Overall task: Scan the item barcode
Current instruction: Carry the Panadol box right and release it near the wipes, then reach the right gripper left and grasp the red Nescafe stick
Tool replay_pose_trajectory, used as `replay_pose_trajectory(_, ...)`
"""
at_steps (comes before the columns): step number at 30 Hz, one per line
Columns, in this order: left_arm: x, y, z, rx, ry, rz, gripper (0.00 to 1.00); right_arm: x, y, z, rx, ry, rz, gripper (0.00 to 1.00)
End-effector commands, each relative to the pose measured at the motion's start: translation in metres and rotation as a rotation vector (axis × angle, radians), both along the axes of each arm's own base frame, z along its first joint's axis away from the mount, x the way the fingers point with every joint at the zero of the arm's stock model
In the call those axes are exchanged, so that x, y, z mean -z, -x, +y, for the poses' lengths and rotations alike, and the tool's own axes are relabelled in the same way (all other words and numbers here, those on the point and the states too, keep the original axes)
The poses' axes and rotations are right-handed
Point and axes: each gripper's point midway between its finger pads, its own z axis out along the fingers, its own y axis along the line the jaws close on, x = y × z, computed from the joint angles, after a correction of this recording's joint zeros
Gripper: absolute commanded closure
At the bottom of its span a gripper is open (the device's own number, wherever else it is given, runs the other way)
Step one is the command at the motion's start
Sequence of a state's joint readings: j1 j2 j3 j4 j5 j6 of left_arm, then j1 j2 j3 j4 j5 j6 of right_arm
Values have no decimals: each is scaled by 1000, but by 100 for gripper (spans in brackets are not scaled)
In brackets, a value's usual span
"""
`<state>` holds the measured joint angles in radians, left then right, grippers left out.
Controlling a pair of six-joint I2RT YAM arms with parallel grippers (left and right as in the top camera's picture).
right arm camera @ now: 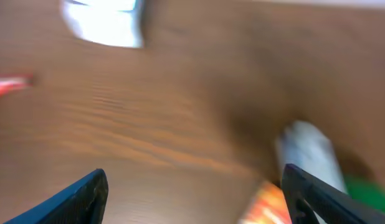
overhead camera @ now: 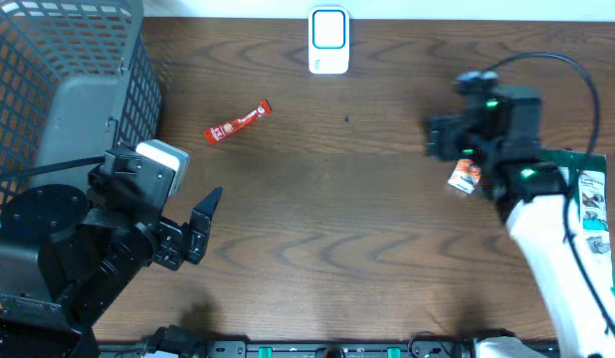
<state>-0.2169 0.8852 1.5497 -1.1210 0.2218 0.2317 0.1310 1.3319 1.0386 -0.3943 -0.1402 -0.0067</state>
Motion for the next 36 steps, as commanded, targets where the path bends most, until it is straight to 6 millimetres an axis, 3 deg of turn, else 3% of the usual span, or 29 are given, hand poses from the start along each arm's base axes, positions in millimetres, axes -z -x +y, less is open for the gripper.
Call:
replay_pose_trajectory(1,-2,0,2,-10,3,-5,14,-20,28,108,-379,-24,-51,12)
replay_pose_trajectory(2,-2,0,2,-10,3,-5,14,-15,36,137,-462,-11,-43,12)
replay_pose_trajectory(3,-2,0,2,-10,2,-5,14,-7,46,186,-628,49,-54,11)
replay_pose_trajectory(4,-2,0,2,-10,3,-6,14,-4,47,202,-693,86,-64,11)
replay_pose_trajectory(8,-2,0,2,-10,2,-5,14,14,36,249,-915,196,-79,12)
replay_pose_trajectory(13,-2,0,2,-10,2,-5,14,38,-5,285,-1040,195,18,16)
replay_pose_trajectory(19,-2,0,2,-10,3,-5,14,70,-44,311,-1192,308,7,18)
replay_pose_trajectory(23,-2,0,2,-10,3,-5,14,89,-63,320,-1252,286,-47,16)
replay_pose_trajectory(31,-2,0,2,-10,2,-5,14,87,-109,316,-1252,144,-235,12)
replay_pose_trajectory(36,-2,0,2,-10,3,-5,14,93,-104,324,-1286,95,-243,12)
